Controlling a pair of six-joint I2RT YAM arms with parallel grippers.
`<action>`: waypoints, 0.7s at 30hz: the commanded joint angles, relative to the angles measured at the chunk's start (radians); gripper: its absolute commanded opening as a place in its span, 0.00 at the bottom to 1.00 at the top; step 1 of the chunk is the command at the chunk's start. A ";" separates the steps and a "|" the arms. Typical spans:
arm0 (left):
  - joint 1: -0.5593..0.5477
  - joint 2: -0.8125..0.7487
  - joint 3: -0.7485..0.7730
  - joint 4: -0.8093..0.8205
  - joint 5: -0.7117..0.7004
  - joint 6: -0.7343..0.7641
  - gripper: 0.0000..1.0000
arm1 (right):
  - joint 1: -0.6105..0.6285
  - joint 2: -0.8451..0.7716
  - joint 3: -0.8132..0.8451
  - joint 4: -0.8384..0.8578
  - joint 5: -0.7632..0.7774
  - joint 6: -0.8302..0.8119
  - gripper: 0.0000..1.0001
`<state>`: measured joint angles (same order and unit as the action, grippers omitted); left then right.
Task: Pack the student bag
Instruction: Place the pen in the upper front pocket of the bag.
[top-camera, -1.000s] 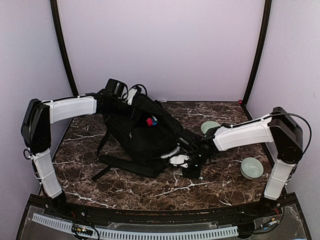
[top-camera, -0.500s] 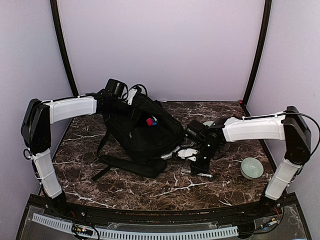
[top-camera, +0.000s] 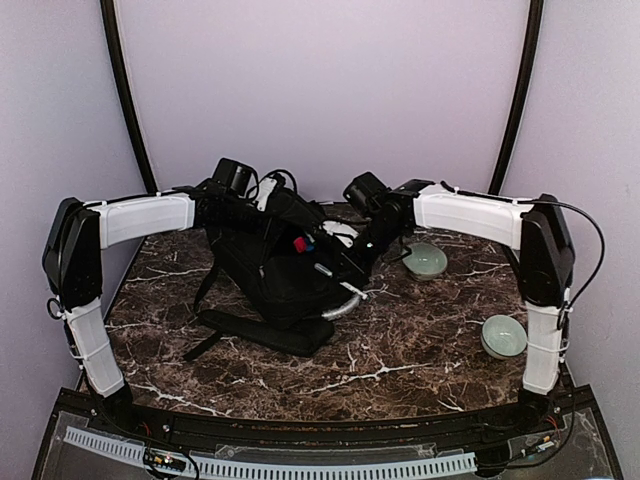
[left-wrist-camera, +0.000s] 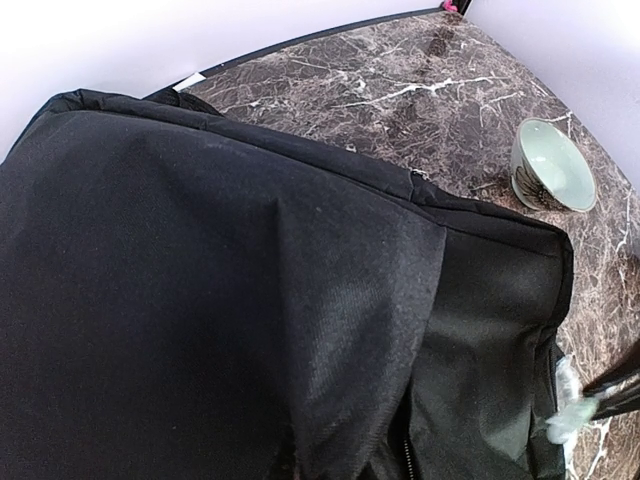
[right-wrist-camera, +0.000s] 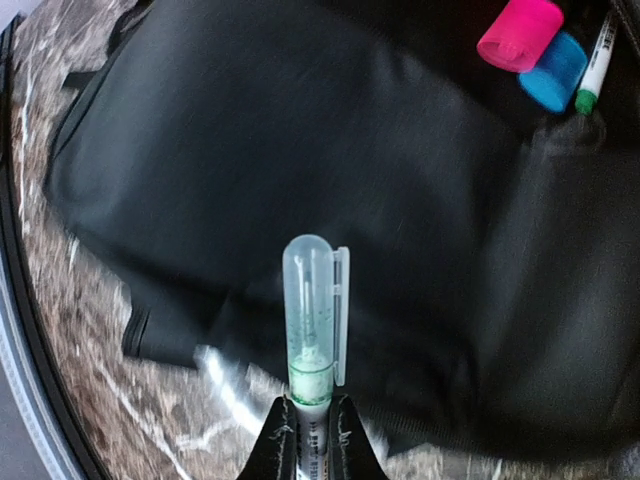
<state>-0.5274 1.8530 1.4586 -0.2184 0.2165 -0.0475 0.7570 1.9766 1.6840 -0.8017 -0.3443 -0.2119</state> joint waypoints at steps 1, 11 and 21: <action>-0.037 -0.071 0.046 0.019 0.060 0.013 0.04 | -0.004 0.119 0.178 0.048 0.010 0.105 0.01; -0.047 -0.074 0.046 0.018 0.058 0.015 0.04 | -0.056 0.358 0.494 0.102 0.056 0.260 0.00; -0.049 -0.071 0.046 0.018 0.054 0.018 0.04 | -0.059 0.301 0.405 0.122 -0.010 0.265 0.36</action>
<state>-0.5488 1.8526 1.4673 -0.2333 0.2016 -0.0372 0.7025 2.3470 2.1628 -0.7238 -0.3222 0.0570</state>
